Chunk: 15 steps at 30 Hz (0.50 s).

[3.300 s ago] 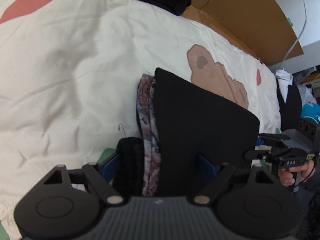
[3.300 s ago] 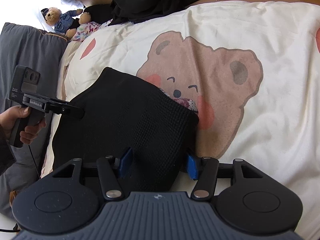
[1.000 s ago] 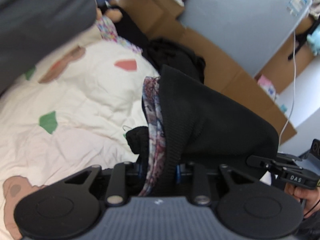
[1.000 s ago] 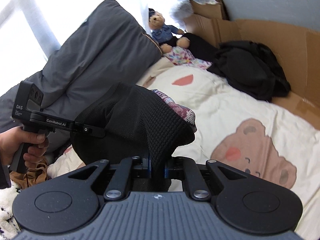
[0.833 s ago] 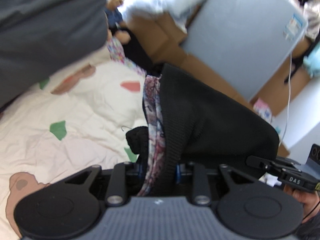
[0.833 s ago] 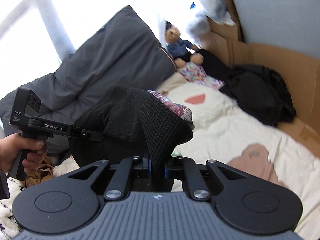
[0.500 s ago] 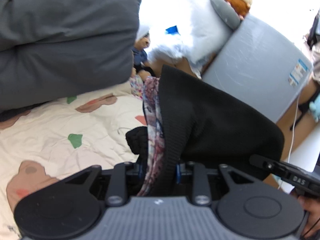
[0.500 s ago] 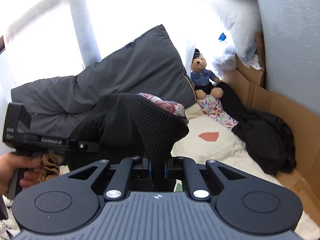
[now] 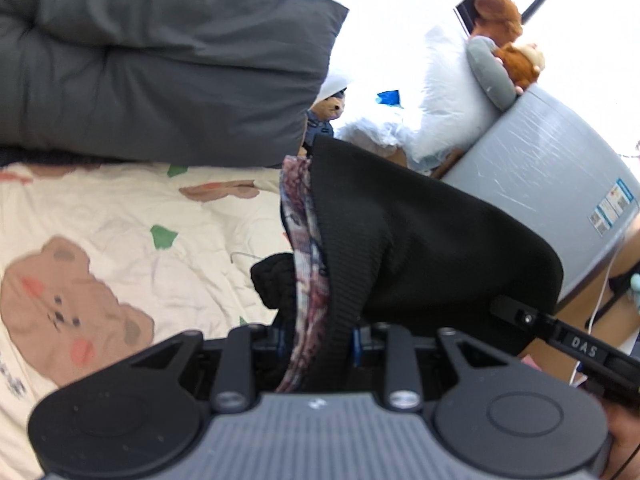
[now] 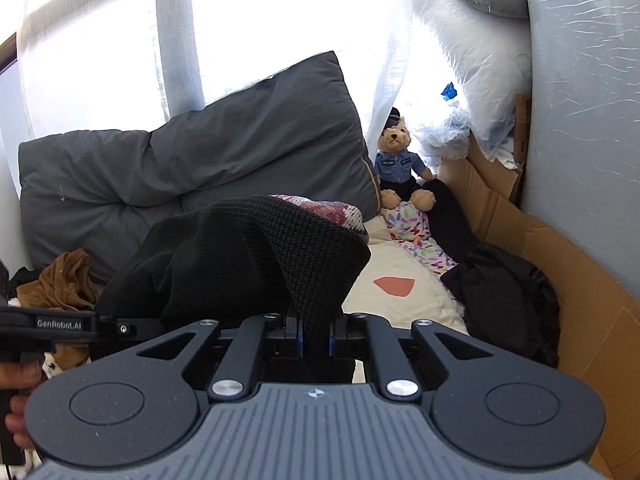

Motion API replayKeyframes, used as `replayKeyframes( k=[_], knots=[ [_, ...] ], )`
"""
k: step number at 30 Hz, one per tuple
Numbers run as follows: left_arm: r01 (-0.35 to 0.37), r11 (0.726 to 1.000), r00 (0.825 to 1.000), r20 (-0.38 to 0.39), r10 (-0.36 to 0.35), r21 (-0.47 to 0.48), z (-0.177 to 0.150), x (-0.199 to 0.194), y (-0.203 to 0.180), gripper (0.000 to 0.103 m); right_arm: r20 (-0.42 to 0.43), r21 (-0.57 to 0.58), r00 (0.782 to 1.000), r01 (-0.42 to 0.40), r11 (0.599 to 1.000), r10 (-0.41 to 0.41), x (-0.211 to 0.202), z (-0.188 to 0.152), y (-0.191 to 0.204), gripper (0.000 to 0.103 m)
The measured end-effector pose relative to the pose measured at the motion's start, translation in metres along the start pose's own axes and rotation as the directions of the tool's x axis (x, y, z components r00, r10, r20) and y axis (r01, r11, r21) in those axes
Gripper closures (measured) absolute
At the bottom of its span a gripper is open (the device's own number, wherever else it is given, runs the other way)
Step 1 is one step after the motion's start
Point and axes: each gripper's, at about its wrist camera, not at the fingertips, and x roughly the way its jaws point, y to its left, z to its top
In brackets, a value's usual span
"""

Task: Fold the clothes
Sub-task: 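Lift the bundle with both grippers and carry it toward the teddy bear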

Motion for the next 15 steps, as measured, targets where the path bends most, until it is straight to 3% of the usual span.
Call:
replayKeyframes(
  k=[8, 15],
  knots=[
    [-0.022, 1.000, 0.999, 0.039, 0.023, -0.019, -0.016, 0.024, 0.000, 0.073, -0.021, -0.075, 1.000, 0.019, 0.997, -0.021, 0.020, -0.013, -0.017, 0.092],
    [-0.027, 1.000, 0.996, 0.086, 0.028, -0.014, -0.018, 0.059, -0.015, 0.073, -0.018, -0.116, 0.999, 0.045, 0.992, -0.047, 0.047, -0.002, -0.039, 0.092]
  ],
)
